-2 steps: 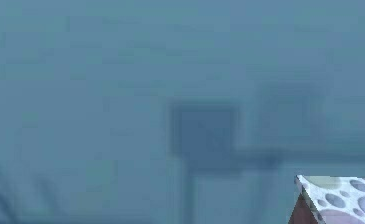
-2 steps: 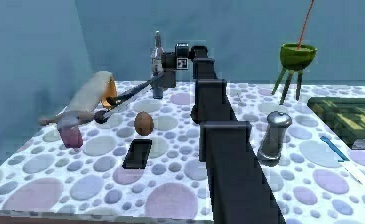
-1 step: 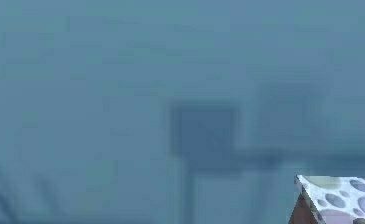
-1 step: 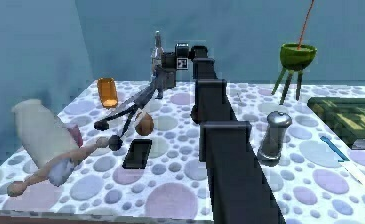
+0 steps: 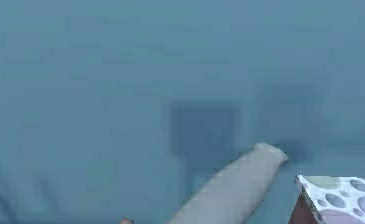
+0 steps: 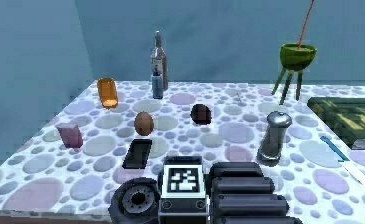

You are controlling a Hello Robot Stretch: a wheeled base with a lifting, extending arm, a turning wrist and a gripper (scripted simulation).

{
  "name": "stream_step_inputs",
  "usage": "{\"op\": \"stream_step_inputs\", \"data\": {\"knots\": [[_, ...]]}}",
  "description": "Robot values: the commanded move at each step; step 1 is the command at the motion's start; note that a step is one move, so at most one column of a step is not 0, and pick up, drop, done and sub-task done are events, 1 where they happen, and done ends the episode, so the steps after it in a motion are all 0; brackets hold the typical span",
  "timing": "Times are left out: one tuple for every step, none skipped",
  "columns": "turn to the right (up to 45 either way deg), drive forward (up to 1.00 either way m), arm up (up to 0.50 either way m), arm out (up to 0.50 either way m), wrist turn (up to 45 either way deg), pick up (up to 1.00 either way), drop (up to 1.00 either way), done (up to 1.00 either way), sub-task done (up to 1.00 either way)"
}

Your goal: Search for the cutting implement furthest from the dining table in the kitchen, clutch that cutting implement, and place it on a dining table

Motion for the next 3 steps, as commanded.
{"op": "stream_step_inputs", "data": {"knots": [[-45.0,0.00,0.00,0.00,0.0,0.00,0.00,0.00,0.00],[-45.0,0.00,0.00,0.00,0.0,0.00,0.00,0.00,0.00],[-45.0,0.00,0.00,0.00,0.0,0.00,0.00,0.00,0.00]]}}
